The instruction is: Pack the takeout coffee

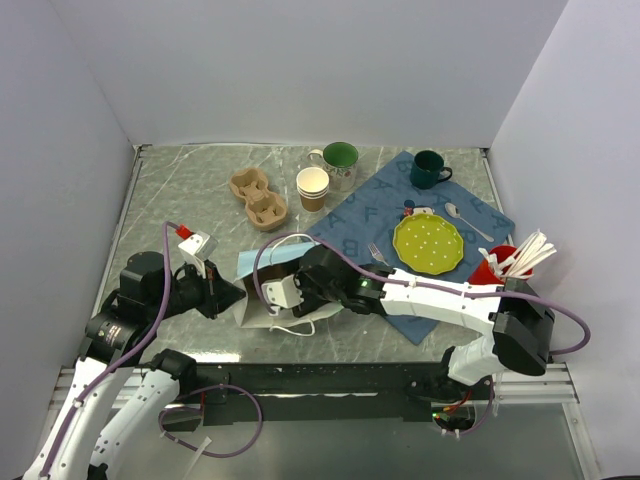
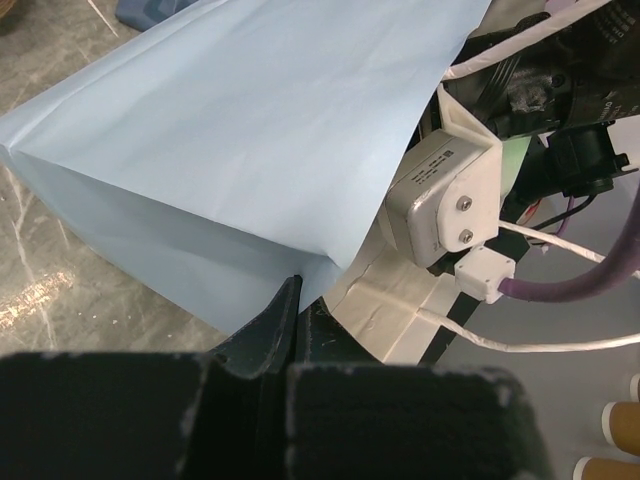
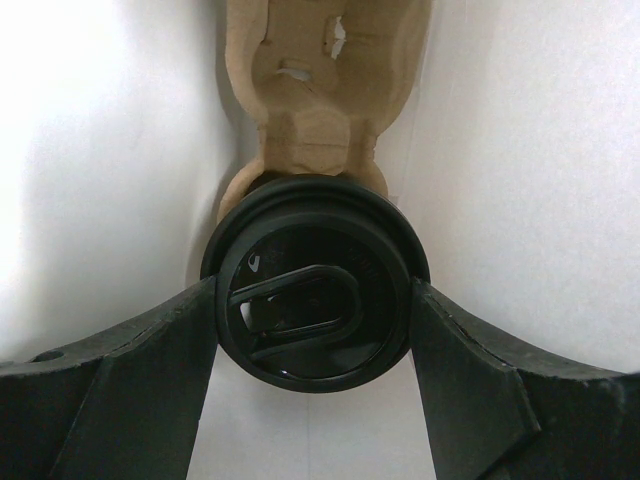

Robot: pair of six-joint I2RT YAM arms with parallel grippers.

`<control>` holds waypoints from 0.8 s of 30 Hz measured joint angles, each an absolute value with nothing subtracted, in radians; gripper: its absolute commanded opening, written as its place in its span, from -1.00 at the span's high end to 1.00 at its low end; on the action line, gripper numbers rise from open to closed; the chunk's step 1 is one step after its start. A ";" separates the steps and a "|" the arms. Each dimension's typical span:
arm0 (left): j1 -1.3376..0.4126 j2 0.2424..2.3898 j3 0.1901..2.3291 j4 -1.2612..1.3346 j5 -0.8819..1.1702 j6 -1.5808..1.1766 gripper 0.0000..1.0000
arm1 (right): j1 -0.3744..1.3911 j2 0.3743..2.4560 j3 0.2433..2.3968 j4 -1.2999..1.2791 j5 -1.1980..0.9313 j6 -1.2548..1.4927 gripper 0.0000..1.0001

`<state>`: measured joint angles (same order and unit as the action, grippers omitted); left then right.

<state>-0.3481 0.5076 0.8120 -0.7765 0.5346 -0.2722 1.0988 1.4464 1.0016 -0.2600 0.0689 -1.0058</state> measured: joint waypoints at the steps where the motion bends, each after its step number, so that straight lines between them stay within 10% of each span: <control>1: -0.348 0.508 0.812 -0.776 0.535 -0.272 0.98 | 1.099 1.446 1.002 -0.261 0.071 -1.004 -0.07; 24: -0.348 0.508 0.812 -0.776 0.553 -0.263 0.98 | 1.079 1.412 1.119 -0.444 -0.093 -0.936 -0.04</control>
<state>-0.3485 0.5076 0.8120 -0.7765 0.5529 -0.2630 1.0794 1.4124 1.1191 -0.4442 -0.0925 -0.9356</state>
